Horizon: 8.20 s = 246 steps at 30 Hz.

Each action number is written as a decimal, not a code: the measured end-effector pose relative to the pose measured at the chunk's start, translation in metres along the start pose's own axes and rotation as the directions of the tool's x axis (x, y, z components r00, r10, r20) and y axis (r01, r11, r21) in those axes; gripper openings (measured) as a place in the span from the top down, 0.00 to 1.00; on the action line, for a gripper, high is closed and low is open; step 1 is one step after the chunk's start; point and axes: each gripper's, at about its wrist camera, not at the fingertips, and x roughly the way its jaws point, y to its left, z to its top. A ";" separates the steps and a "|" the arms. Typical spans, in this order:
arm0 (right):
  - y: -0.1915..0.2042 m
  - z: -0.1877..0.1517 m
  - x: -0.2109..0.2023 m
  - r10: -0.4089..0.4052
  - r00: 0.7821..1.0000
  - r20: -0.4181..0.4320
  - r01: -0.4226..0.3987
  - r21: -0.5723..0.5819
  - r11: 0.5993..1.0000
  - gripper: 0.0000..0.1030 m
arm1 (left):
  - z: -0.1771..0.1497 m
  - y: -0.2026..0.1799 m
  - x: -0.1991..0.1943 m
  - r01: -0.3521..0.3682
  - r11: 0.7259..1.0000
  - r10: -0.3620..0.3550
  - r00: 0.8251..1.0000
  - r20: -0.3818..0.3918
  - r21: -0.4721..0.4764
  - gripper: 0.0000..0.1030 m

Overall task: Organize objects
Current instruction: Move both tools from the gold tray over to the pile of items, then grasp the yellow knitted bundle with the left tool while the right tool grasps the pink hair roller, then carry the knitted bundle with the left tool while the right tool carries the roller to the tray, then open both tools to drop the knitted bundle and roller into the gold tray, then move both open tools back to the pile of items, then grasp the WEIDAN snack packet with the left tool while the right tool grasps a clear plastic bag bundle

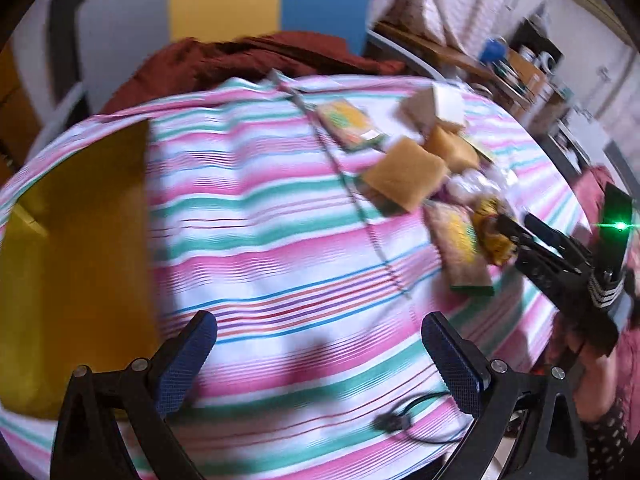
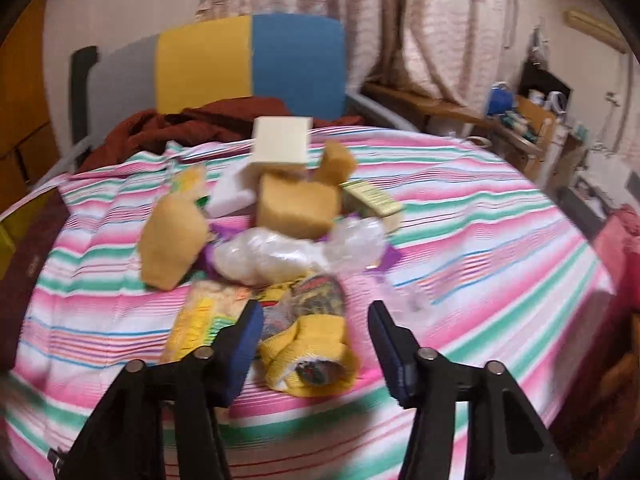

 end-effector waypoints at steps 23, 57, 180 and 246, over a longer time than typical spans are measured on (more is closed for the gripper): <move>-0.058 -0.044 -0.038 0.218 0.976 -0.009 -0.209 0.251 0.945 0.92 | 0.034 -0.118 0.099 0.163 0.978 -0.155 0.985 -0.070 0.126 0.00; -0.108 -0.049 -0.004 0.324 0.945 0.043 -0.306 0.460 0.834 0.59 | 0.053 -0.132 0.093 0.338 0.941 -0.338 0.941 -0.010 0.033 0.00; 0.294 0.098 0.005 0.620 0.774 -0.131 -0.626 -0.009 0.780 0.52 | -0.028 0.265 -0.083 -0.044 0.782 0.315 0.889 0.334 -0.621 0.00; -0.080 0.005 0.060 0.058 0.997 0.055 -0.072 0.288 0.955 0.62 | 0.034 -0.124 0.085 0.150 0.949 -0.164 0.986 0.028 0.276 0.00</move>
